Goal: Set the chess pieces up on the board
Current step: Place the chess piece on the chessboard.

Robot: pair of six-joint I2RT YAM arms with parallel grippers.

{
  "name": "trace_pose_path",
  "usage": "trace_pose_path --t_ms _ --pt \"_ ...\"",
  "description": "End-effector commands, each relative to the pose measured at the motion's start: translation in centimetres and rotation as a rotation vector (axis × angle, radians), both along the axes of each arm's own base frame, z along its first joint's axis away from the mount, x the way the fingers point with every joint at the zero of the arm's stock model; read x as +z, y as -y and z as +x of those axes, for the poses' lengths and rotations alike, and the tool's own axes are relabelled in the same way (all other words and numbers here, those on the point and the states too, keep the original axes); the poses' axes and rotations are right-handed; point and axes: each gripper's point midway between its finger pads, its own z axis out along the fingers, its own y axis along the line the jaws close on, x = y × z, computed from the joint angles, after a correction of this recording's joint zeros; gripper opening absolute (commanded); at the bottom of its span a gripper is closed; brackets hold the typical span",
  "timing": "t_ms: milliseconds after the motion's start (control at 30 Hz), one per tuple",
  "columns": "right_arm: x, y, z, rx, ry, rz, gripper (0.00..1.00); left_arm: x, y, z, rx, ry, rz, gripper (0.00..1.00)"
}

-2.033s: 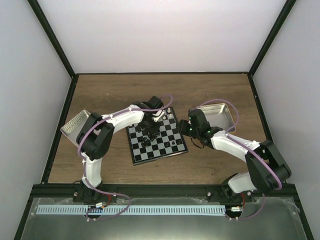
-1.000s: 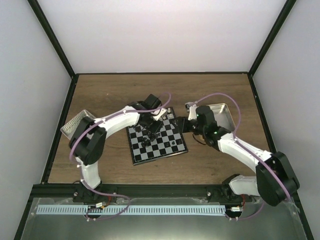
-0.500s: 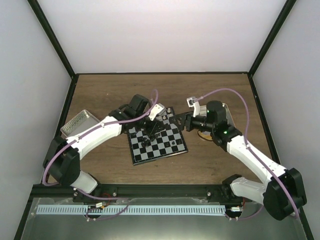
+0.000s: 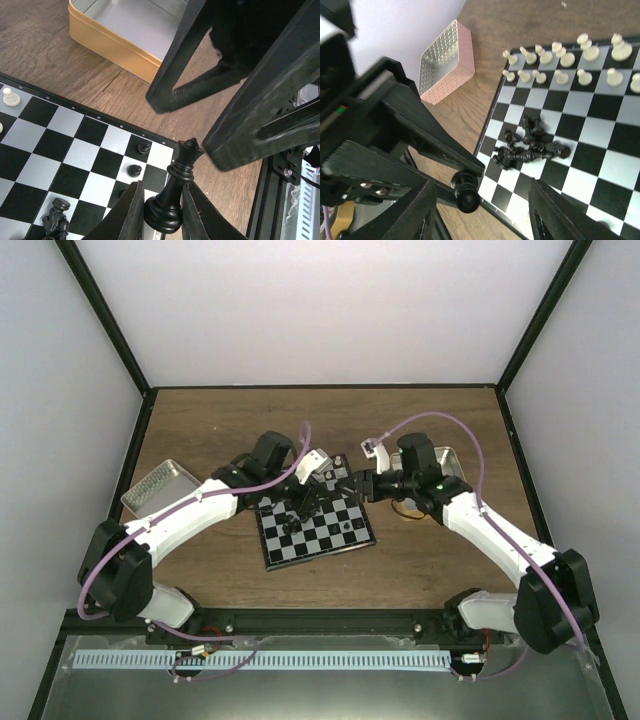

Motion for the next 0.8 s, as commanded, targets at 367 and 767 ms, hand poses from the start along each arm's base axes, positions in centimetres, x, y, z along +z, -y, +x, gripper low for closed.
trace_pose_path --t_ms 367,767 --pt "0.0 -1.5 -0.6 0.081 -0.088 0.052 0.28 0.3 0.4 -0.2 -0.030 0.031 -0.029 0.17" --pt "-0.1 -2.1 -0.6 0.066 -0.072 0.085 0.09 0.2 0.2 0.0 -0.005 0.034 -0.031 0.25"
